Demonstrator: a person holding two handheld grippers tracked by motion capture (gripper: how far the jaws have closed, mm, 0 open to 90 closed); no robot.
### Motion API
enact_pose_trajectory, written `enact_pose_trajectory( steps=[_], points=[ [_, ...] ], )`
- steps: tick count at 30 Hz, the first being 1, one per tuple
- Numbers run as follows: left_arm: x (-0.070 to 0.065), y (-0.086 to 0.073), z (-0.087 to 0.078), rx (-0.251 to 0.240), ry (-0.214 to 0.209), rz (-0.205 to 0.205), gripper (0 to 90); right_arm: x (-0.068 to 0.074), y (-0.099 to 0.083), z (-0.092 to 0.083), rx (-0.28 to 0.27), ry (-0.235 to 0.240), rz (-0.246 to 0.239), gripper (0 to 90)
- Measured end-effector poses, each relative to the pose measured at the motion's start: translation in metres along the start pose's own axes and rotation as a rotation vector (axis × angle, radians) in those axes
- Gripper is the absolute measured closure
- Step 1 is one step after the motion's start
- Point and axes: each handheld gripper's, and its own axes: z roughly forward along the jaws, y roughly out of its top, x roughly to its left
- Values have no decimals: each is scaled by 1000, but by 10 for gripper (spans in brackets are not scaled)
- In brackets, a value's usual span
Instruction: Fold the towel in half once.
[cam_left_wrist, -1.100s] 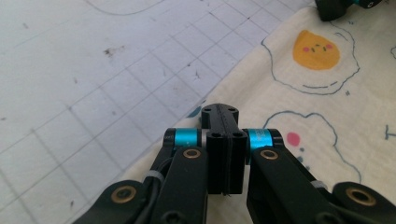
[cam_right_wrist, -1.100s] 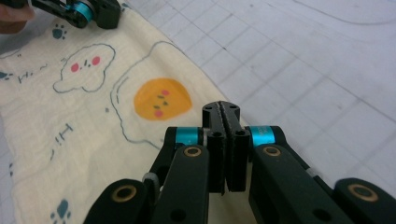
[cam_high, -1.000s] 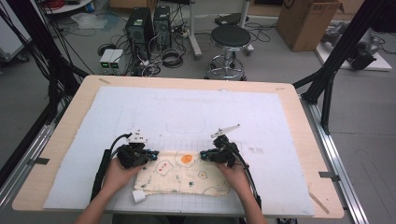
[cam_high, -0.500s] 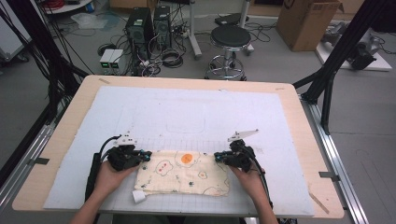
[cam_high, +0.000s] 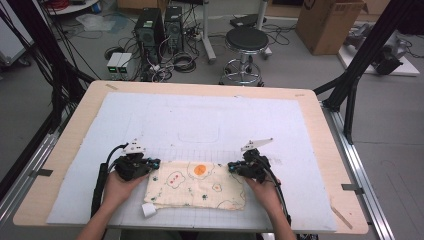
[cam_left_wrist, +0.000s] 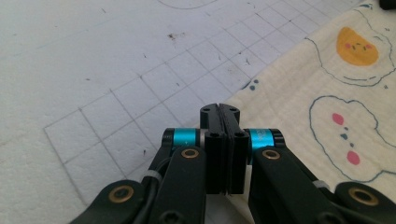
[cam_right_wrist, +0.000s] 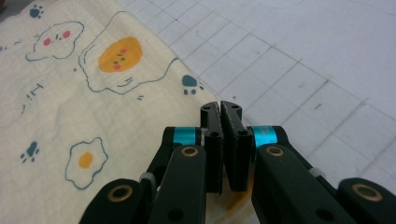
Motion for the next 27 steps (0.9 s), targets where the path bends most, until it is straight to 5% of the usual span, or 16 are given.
enact_pose_trajectory(
  steps=[19,27],
  points=[
    [2,-2,-1,-6,-10,-2,885,-18,-31,-32,-31,-39,44,840],
    [-2,-1,-8,-36,-38,9,774,-5,-24,-47,-162,-32,-5,756]
  ],
)
